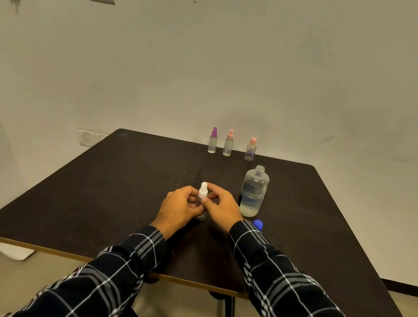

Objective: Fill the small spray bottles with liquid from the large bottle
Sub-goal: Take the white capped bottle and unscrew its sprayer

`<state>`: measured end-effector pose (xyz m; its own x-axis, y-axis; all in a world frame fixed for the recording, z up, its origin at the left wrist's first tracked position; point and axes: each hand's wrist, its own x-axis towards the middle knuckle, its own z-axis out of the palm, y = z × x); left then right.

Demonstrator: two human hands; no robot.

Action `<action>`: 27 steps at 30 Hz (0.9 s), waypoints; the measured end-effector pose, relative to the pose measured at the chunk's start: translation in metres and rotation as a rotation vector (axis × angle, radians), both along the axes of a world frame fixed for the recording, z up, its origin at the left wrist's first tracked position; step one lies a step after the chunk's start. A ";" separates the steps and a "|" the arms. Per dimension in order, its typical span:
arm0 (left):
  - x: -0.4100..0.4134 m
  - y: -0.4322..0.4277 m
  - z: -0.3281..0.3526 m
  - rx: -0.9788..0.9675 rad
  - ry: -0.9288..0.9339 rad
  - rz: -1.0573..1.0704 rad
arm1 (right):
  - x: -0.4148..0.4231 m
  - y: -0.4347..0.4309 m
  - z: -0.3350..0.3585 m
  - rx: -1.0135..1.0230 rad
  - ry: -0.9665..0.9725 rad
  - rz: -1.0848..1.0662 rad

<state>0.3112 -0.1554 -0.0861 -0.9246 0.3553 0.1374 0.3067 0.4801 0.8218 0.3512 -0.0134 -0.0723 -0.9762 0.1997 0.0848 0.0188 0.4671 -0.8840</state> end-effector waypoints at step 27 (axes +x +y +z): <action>0.001 0.002 0.000 -0.007 0.020 0.022 | 0.000 -0.001 0.005 0.012 -0.021 -0.053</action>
